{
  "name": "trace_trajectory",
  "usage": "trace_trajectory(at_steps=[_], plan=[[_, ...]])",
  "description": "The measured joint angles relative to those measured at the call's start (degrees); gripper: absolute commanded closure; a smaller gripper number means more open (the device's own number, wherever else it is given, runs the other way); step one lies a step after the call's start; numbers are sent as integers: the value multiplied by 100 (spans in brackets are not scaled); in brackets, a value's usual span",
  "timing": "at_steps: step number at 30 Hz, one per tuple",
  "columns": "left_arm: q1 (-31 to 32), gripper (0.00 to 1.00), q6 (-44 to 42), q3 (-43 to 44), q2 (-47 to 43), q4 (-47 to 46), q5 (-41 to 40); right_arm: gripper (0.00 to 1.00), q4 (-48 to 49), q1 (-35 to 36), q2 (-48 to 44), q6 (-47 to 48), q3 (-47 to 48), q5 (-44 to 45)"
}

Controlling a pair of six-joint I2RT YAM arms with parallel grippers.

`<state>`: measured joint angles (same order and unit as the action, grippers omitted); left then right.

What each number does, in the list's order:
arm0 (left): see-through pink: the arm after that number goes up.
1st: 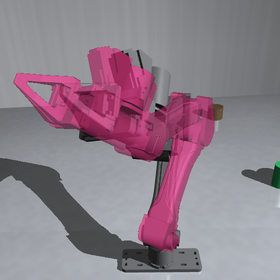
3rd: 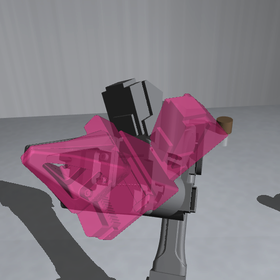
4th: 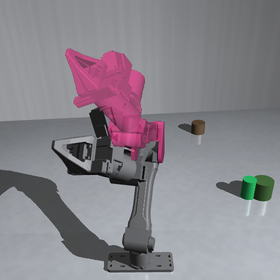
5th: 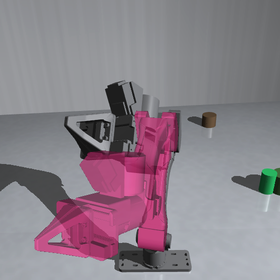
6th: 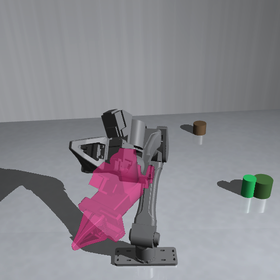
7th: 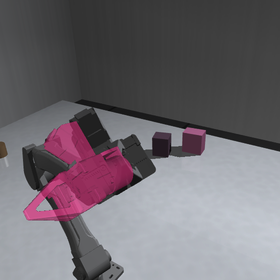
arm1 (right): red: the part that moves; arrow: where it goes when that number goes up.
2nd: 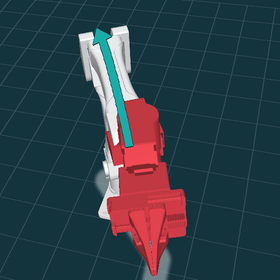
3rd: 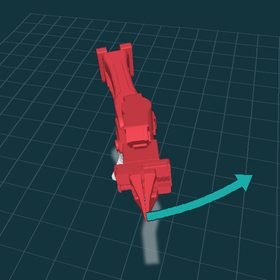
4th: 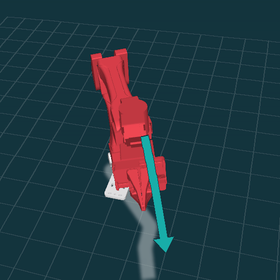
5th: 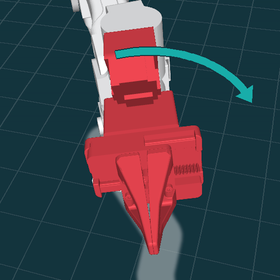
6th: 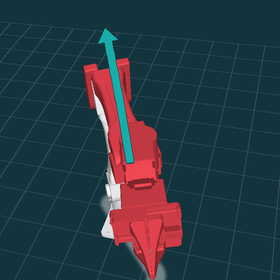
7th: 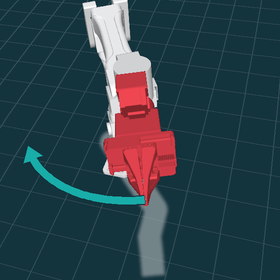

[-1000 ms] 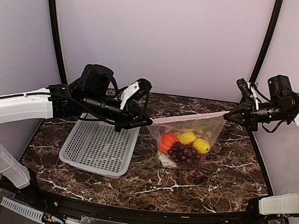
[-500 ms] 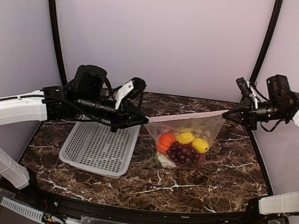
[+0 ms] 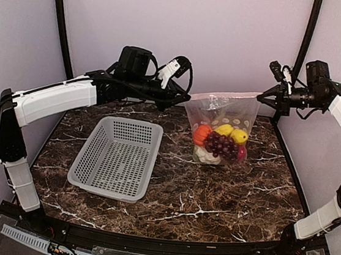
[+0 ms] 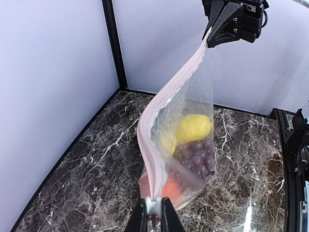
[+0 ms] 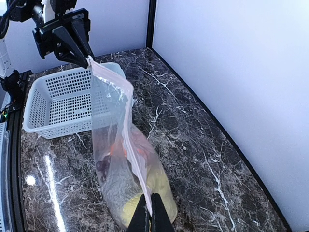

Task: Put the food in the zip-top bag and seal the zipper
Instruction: Place the zipper food storage bag at the center of the board, then reset both arms

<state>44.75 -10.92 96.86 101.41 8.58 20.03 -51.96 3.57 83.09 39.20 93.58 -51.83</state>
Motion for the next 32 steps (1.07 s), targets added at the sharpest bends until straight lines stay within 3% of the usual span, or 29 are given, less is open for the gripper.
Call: trace_trajectory(at_steps=[6, 11, 15, 19, 22, 24, 25, 26, 27, 32], plan=[[-35, 95, -361, -619, -284, -179, 278, 99, 304, -31, -726, 549, -1167, 66], [-2, 70, -289, -1683, -494, -251, 914, 61, 232, -11, -1434, 997, -2667, 35], [227, 51, -295, -2302, -638, 92, 1099, 50, -203, 44, -1961, 1266, -3185, 17], [463, 35, -258, -2553, -1215, 496, 992, 33, -601, 55, -2579, 1215, -3067, 44], [483, 22, -125, -2616, -1989, 516, 640, 21, -533, 55, -2964, 682, -2809, 170], [463, 4, 20, -2616, -2522, 466, 212, 14, -278, 55, -3088, 127, -2732, 330], [459, 2, 114, -2614, -2767, 437, -17, 13, -96, 57, -3150, -199, -2728, 463], [459, 1, 208, -2614, -2968, 413, -382, 4, 120, 55, -3193, -531, -2728, 619], [457, 1, 302, -2614, -3108, 396, -658, 2, 293, 57, -3204, -804, -2730, 741], [363, 1, 566, -2734, -3504, 391, -2065, 1, 1263, 57, -3248, -2006, -2874, 1534]])
